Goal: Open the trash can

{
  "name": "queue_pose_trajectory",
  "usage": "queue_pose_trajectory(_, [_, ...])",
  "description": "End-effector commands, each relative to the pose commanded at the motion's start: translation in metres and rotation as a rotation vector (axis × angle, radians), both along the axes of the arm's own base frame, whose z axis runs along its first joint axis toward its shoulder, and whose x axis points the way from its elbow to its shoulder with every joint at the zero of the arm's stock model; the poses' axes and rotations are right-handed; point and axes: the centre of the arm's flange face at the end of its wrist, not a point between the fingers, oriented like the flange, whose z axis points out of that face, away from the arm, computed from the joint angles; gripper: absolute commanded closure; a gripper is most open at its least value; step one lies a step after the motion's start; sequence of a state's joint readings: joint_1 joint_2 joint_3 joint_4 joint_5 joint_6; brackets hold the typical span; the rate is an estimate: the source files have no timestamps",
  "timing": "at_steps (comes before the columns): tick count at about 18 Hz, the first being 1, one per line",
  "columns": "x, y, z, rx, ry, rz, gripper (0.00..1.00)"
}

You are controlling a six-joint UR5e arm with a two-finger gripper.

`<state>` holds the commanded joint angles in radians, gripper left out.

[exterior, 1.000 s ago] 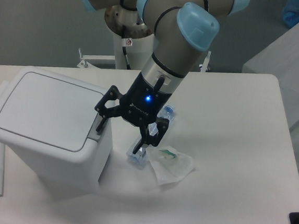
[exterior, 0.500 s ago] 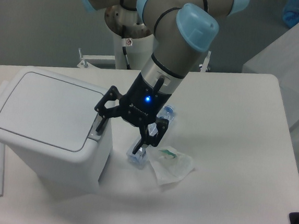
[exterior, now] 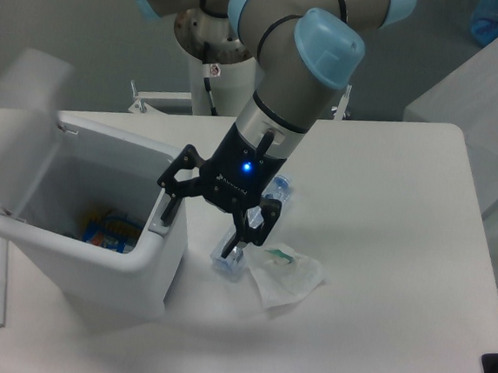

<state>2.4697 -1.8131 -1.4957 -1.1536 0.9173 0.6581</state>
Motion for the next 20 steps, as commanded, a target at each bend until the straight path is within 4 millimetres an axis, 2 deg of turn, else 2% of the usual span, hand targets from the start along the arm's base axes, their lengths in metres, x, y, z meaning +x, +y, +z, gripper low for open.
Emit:
queue_pose_trajectory(4, [-0.005, 0.0, 0.014, 0.017, 0.023, 0.003, 0.0])
queue_pose_trajectory(8, [-0.042, -0.02, 0.03, 0.048, 0.073, 0.05, 0.0])
queue_pose_trajectory(12, [-0.072, -0.034, 0.025, 0.075, 0.123, 0.083, 0.0])
queue_pose_trajectory(15, [-0.094, -0.043, 0.009, 0.067, 0.125, 0.091, 0.0])
queue_pose_trajectory(17, [-0.115, -0.058, 0.001, 0.053, 0.149, 0.103, 0.0])
queue_pose_trajectory(20, [-0.138, -0.072, -0.016, 0.014, 0.204, 0.074, 0.0])
